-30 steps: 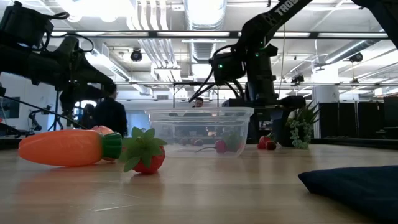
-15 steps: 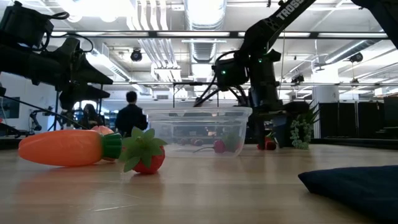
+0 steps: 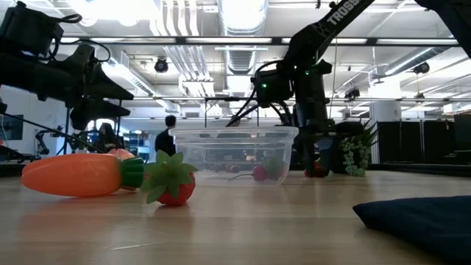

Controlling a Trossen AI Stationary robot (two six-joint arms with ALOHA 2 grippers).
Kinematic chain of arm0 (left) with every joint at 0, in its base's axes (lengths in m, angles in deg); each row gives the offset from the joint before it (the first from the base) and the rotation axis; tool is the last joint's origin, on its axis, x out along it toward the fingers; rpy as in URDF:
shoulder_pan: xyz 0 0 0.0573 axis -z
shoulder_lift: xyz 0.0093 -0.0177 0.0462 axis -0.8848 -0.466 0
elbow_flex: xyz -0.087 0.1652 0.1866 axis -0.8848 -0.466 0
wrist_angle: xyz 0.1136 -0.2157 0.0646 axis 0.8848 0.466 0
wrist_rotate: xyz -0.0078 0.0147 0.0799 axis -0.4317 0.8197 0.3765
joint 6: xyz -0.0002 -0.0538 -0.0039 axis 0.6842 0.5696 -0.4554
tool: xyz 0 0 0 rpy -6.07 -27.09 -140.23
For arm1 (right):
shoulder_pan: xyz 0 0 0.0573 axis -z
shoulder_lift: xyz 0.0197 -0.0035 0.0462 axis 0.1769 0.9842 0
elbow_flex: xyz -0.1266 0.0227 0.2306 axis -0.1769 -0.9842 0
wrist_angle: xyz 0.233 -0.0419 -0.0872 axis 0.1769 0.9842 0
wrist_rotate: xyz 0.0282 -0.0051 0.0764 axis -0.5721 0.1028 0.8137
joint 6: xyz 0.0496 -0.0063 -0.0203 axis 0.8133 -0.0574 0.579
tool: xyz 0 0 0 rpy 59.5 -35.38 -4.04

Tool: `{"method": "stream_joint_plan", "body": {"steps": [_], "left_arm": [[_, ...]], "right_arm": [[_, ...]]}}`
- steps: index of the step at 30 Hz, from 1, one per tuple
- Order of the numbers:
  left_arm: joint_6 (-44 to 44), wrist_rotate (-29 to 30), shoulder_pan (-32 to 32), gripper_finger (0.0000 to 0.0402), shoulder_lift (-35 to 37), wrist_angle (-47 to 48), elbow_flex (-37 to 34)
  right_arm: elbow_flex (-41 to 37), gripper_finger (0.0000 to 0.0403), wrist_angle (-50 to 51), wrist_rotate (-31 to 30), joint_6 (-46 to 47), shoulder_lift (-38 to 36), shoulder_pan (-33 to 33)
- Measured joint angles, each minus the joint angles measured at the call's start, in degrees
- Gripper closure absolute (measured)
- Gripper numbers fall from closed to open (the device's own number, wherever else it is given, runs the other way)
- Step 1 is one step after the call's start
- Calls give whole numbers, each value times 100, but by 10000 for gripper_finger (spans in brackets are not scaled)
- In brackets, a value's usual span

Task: Pick and placing Produce into tupperware
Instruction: Put the red cherry into the transparent bin

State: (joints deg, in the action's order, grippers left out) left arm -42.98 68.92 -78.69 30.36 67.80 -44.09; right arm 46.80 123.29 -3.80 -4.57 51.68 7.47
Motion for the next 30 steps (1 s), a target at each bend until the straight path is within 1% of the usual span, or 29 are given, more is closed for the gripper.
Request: {"method": "stream_joint_plan", "body": {"steps": [6, 8, 11, 14, 16, 18, 21, 22, 24, 27, 30], "left_arm": [[0, 0, 0, 175, 0, 0, 0], [0, -2, 0, 175, 0, 0, 0], [0, -2, 0, 175, 1, -2, 0], [0, -2, -2, 175, 2, -4, 0], [1, -3, -1, 175, 4, -4, 0], [0, -2, -2, 175, 2, -4, 1], [0, -4, -2, 175, 2, -7, 0], [1, -4, -2, 175, 2, -4, 0], [1, -5, -2, 175, 4, -4, 0], [0, -7, -2, 175, 2, -6, 0], [0, -7, -2, 175, 7, -13, 0]], "right_arm": [[-4, 331, -24, 9, -7, 0, 10], [1, 341, -19, 9, -23, 0, 10], [79, 346, 7, -60, -48, -88, -35], [289, 347, -16, -396, -33, -425, -178], [486, 348, -31, -483, -8, -648, -296], [707, 348, -85, -285, -79, -805, -433], [1105, 348, -459, 488, -315, -929, -693], [1232, 348, -542, 696, -349, -931, -816], [1481, 344, -588, 861, -367, -838, -1067], [1705, 328, -574, 832, -403, -550, -1391], [1836, 296, -558, 668, -325, -199, -1593]]}}
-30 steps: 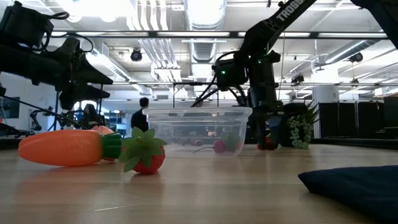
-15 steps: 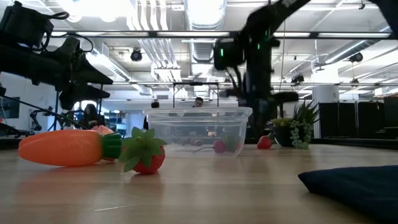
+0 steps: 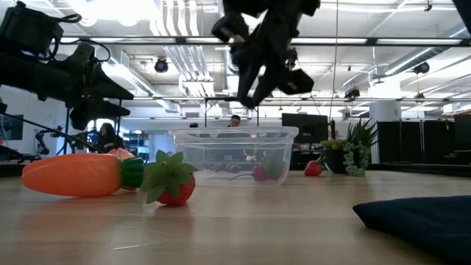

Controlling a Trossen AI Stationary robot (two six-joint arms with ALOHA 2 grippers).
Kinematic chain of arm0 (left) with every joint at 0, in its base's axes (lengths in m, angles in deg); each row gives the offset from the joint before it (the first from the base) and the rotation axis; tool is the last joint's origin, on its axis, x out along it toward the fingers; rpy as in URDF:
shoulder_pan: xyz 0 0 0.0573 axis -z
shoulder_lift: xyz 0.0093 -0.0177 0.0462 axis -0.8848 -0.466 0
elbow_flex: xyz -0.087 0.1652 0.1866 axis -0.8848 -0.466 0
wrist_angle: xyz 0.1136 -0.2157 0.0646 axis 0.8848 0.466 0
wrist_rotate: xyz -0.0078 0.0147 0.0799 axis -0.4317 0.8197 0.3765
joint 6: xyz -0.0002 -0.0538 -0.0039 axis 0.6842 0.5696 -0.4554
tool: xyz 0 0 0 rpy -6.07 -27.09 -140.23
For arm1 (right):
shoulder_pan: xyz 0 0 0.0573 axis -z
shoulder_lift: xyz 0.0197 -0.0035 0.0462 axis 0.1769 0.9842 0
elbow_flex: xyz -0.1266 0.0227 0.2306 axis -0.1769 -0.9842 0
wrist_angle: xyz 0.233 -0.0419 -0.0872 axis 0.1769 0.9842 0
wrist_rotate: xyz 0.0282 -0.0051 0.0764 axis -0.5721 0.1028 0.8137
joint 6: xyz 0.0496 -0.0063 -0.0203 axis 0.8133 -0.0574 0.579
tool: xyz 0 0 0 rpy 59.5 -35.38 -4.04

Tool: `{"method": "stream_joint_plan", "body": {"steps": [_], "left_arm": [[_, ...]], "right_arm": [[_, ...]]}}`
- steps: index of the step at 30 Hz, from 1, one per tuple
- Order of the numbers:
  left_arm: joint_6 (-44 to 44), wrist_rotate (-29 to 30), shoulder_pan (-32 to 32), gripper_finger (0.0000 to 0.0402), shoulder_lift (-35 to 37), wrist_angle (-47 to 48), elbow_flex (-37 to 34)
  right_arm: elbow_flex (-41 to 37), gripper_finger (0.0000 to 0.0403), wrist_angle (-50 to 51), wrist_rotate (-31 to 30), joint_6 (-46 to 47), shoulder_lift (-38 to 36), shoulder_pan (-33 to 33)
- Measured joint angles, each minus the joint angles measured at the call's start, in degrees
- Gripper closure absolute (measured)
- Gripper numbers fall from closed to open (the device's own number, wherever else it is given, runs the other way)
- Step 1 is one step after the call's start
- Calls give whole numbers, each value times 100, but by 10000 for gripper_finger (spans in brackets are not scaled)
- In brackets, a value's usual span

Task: Pick and placing Produce into tupperware
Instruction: Put the red cherry into the transparent bin, then put the red strawberry into the transparent bin

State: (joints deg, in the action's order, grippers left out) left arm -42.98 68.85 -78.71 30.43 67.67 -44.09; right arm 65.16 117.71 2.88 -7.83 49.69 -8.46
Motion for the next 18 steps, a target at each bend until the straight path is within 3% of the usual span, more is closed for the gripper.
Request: {"method": "stream_joint_plan", "body": {"steps": [4, 10, 15, 18], "left_arm": [[1, 0, 0, 175, -4, 3, 0], [2, 2, 0, 175, -2, 7, 0], [2, 0, 0, 175, -4, 6, 0], [2, 0, 0, 175, -4, 7, 0]], "right_arm": [[277, 237, 443, -155, 45, 438, -140], [826, 165, 1093, -1036, -276, 384, -71], [1275, 144, 1957, -1436, -830, 199, 357], [1456, 146, 2803, -1459, -1613, 201, 668]]}}
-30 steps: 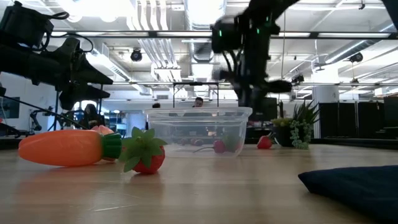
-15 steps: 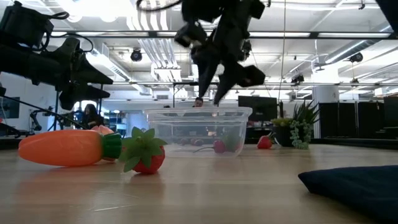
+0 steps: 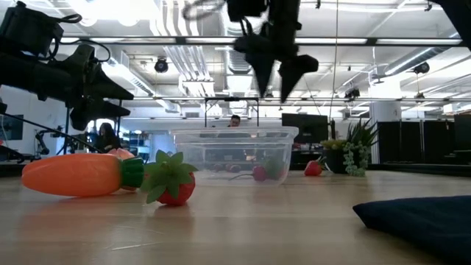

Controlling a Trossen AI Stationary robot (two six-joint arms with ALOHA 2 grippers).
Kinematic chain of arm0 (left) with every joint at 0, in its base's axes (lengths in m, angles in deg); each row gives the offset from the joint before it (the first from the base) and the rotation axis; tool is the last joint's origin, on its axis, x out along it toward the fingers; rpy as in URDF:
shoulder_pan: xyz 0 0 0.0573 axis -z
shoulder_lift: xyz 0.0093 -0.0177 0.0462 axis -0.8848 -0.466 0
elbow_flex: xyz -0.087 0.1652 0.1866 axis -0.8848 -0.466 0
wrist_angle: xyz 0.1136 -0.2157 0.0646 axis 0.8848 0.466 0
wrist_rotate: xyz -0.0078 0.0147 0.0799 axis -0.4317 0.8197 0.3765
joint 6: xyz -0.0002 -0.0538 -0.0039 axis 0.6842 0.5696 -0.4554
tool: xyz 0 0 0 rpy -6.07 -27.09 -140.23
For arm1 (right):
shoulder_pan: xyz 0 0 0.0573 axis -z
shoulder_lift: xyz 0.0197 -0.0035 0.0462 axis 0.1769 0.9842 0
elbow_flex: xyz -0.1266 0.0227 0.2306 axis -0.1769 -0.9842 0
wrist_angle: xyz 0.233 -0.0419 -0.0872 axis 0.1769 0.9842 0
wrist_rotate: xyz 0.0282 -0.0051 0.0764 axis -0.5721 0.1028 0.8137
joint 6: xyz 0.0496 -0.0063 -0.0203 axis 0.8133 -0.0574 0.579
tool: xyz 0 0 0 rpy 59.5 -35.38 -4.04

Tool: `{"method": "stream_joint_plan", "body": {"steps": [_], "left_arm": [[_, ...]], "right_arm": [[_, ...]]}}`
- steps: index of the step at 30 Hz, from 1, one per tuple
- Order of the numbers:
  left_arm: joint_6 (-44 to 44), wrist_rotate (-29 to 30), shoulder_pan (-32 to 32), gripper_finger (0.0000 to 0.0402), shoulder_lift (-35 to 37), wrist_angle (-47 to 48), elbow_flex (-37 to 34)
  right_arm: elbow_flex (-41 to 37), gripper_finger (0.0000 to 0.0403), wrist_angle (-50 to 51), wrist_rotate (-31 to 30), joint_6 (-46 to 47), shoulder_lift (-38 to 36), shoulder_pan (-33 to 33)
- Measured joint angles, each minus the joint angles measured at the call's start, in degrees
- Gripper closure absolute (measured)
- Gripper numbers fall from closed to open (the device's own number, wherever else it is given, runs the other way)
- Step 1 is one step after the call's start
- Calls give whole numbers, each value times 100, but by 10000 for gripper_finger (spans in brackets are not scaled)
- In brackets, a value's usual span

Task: Pick and placing Produce into tupperware
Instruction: Put the red strawberry into the transparent bin

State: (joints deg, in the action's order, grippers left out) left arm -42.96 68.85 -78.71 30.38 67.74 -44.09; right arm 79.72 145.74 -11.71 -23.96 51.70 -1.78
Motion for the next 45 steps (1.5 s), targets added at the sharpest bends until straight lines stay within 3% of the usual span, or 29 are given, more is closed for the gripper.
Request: {"method": "stream_joint_plan", "body": {"steps": [5, 18, 27, 32, 38, 45], "left_arm": [[-1, 0, 0, 175, 0, 0, 0], [0, -2, 1, 175, 11, 2, 0], [-1, -2, 2, 175, 11, 1, 0], [0, -2, 0, 175, 5, 0, 0], [0, -2, 2, 175, 4, 0, 0], [0, -2, 0, 175, 9, 0, 0]], "right_arm": [[-130, 161, 618, 2, -903, -35, 345], [-282, 175, 267, -121, -2456, -70, 885], [-986, 175, 279, -57, -3125, -74, 1637], [-1635, 175, 206, 223, -3888, -74, 1702], [-2353, 175, -585, 254, -4568, -74, 1699], [-2458, 169, -930, 410, -5258, -181, 1683]]}}
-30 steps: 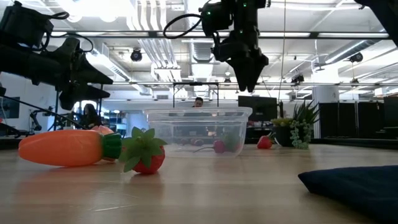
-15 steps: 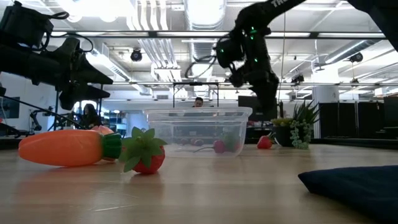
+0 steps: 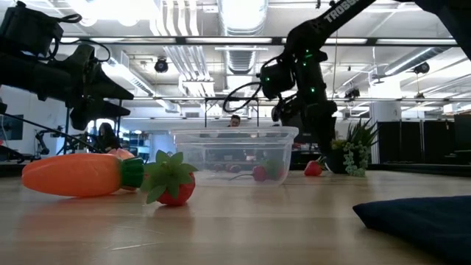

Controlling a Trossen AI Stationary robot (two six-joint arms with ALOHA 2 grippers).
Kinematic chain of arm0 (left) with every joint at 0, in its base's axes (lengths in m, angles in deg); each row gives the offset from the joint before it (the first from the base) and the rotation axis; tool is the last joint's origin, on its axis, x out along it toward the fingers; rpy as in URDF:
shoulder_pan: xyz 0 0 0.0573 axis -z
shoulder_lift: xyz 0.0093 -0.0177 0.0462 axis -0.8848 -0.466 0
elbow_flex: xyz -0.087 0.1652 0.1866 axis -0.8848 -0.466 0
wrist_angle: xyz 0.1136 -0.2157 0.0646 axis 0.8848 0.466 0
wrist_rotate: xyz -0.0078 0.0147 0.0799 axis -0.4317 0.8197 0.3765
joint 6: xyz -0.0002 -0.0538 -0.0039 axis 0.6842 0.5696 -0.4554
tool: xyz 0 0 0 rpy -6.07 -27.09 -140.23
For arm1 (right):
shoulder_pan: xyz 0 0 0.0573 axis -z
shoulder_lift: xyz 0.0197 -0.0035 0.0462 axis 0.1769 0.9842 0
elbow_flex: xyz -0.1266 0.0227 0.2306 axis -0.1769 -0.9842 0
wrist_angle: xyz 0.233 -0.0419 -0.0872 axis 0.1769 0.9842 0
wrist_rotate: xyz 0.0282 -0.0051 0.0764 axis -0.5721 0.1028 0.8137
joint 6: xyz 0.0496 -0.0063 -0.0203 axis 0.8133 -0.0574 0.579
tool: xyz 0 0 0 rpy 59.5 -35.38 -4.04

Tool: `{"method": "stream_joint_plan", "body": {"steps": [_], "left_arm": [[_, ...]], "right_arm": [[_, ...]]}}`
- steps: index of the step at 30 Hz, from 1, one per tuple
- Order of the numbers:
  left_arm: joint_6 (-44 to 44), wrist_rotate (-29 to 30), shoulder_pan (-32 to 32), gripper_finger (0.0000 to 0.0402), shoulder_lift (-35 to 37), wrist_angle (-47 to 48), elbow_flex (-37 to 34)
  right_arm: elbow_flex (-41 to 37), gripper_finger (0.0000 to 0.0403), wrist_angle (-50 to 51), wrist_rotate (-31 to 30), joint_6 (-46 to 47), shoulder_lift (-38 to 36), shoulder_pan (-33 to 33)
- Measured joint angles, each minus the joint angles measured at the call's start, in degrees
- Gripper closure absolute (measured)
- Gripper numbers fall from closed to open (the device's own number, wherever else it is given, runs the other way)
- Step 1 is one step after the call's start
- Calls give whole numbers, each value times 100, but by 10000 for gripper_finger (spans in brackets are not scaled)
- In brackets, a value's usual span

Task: Pick and placing Produce into tupperware
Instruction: Put the red strawberry into the transparent bin

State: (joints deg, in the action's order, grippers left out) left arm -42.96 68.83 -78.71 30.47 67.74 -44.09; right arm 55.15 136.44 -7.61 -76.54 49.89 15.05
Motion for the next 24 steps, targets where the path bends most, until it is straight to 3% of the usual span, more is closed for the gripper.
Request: {"method": "stream_joint_plan", "body": {"steps": [6, 14, 24], "left_arm": [[-2, 0, 0, 175, -4, 0, 0], [0, 0, 2, 175, -9, 0, 0], [0, 0, 0, 175, -9, 0, 0]], "right_arm": [[-2, 137, -525, 392, -543, -362, -93], [-174, 95, -481, 403, -933, -497, -195], [-674, 92, -1379, -15, -1320, -481, -422]]}}
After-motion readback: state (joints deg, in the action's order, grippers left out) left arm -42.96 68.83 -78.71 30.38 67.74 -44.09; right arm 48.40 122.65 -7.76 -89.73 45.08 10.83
